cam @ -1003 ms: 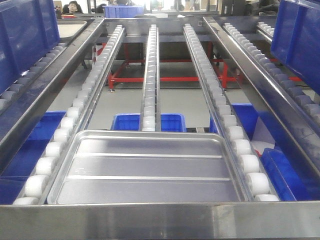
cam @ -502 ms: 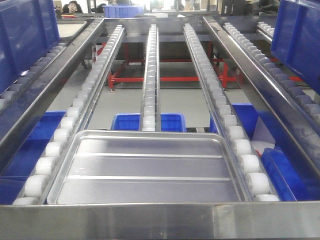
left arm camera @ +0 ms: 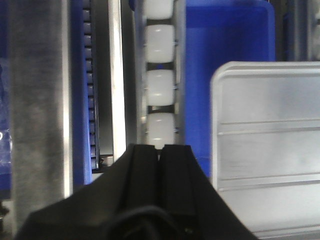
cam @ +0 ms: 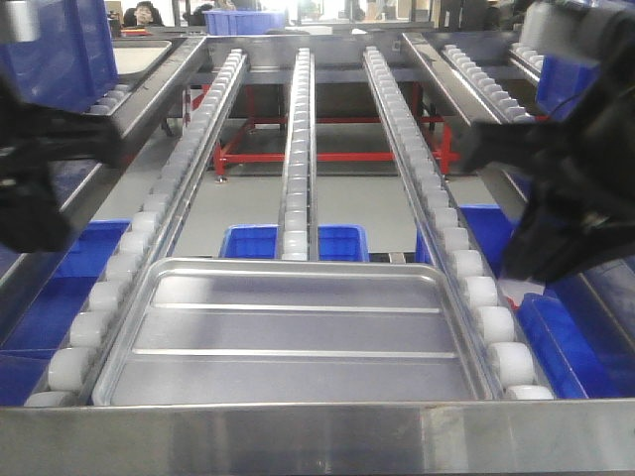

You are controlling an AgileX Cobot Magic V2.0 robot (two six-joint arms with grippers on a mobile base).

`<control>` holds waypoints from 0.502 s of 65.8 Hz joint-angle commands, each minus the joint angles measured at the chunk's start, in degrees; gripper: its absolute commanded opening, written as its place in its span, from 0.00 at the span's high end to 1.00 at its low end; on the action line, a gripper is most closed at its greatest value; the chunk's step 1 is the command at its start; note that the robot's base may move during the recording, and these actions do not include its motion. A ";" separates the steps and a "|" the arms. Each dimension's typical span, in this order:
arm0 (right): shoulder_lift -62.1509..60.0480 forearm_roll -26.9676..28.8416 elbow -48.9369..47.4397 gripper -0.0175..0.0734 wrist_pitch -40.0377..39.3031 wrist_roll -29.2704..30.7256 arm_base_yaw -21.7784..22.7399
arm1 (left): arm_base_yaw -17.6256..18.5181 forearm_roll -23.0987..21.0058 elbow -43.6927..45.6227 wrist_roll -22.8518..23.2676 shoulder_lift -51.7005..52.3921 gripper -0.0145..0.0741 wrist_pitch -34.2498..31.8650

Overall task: Grab silver tray and stack on right shelf
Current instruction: 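Lower both grippers toward the two side edges of the silver tray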

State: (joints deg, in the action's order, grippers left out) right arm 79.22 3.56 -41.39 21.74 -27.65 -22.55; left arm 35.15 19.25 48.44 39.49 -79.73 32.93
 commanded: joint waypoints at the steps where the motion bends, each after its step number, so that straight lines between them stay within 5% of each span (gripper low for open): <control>1: 1.06 -3.23 -3.57 0.72 -3.34 -5.45 -0.25 | 2.87 2.07 3.71 4.33 0.10 0.94 0.40; 21: 7.57 -25.97 -14.17 0.72 8.52 -24.36 -5.50 | 4.13 -1.44 3.98 5.29 -2.46 0.94 3.42; 33: 7.63 -24.92 -14.41 0.72 10.88 -25.78 -10.98 | 4.13 -2.81 3.98 5.29 -2.60 0.94 3.06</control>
State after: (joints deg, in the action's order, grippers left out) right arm 88.74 -20.63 -54.07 32.91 -52.66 -31.84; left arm 38.81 16.45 50.65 44.06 -84.03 37.18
